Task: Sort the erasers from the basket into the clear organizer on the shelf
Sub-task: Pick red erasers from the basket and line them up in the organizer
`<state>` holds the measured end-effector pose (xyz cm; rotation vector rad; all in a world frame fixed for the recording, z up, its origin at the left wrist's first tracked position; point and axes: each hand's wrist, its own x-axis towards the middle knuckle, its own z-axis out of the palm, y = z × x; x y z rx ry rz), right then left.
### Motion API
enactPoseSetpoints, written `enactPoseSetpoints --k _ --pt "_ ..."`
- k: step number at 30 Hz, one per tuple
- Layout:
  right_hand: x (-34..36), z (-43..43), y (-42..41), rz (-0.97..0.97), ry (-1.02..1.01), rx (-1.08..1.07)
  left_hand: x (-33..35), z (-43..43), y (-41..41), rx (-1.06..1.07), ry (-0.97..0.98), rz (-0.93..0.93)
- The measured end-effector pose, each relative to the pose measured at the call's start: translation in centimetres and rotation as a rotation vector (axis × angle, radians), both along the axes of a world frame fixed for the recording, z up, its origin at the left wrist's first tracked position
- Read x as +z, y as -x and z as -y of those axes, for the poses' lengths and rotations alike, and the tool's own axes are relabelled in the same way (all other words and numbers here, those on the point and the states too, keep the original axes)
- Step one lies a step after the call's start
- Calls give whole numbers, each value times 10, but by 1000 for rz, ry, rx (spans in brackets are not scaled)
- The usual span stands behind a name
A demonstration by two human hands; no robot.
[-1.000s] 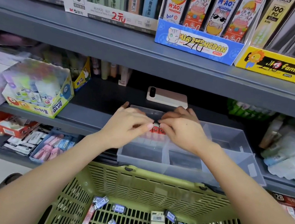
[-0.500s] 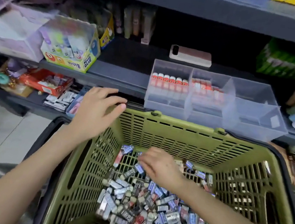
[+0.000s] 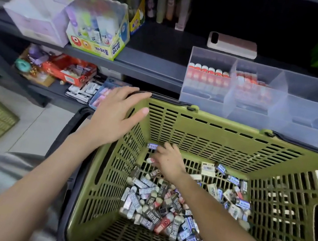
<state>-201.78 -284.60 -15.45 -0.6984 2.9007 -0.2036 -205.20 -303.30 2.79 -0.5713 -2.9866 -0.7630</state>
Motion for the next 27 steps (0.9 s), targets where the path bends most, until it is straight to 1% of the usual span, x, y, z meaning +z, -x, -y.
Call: enactPoseSetpoints --k 1,3,4,5,6,7,8,9,10,11,13,14,15,16,17,18,19,20,21,22,23,25,27 --pt "5 -6 -3 20 68 -54 1 0 -3 4 38 -77" --pt "23 -14 -12 69 304 -217 0 -7 -12 -13 78 -271" --pt "36 -17 -16 136 477 -304 -2 -14 -18 -21 54 -316" --pt "51 -20 -22 247 688 -379 -5 -24 -26 -33 19 -281" --pt "67 -22 -28 383 913 -429 -8 -36 -35 -48 -20 -167" --pt "83 -23 -35 489 1108 -454 -12 -47 -42 -60 -65 6" --pt "97 -25 -42 536 1246 -464 -18 -57 -47 -67 -119 198" --pt "109 -27 -48 542 1326 -467 -23 -65 -50 -67 -173 377" --pt "119 -28 -53 537 1381 -468 -28 -71 -52 -60 -223 509" --pt "126 -29 -57 536 1428 -470 -31 -76 -54 -44 -279 581" --pt "126 -32 -64 566 1516 -480 -35 -84 -58 16 -418 632" --pt "122 -32 -68 568 1515 -499 -36 -86 -60 49 -468 629" --pt "116 -31 -73 540 1456 -515 -36 -87 -60 85 -491 602" --pt "107 -31 -78 469 1321 -508 -35 -86 -59 132 -505 560" --pt "95 -32 -84 360 1099 -453 -34 -84 -55 191 -536 523" --pt "81 -34 -89 244 817 -324 -31 -82 -51 250 -594 507" --pt "67 -36 -95 165 536 -133 -28 -79 -46 297 -674 519" --pt "54 -38 -99 128 305 53 -26 -76 -42 325 -753 545" --pt "42 -41 -101 85 158 190 -25 -74 -39 332 -814 572" --pt "34 -45 -102 26 81 273 -24 -72 -38 327 -846 592" --pt "29 -48 -102 -20 53 302 -24 -71 -38 322 -859 608" --pt "27 -60 -99 -20 114 294 -24 -70 -38 327 -858 628" --pt "26 -79 -99 20 170 254 -24 -70 -36 326 -862 642"
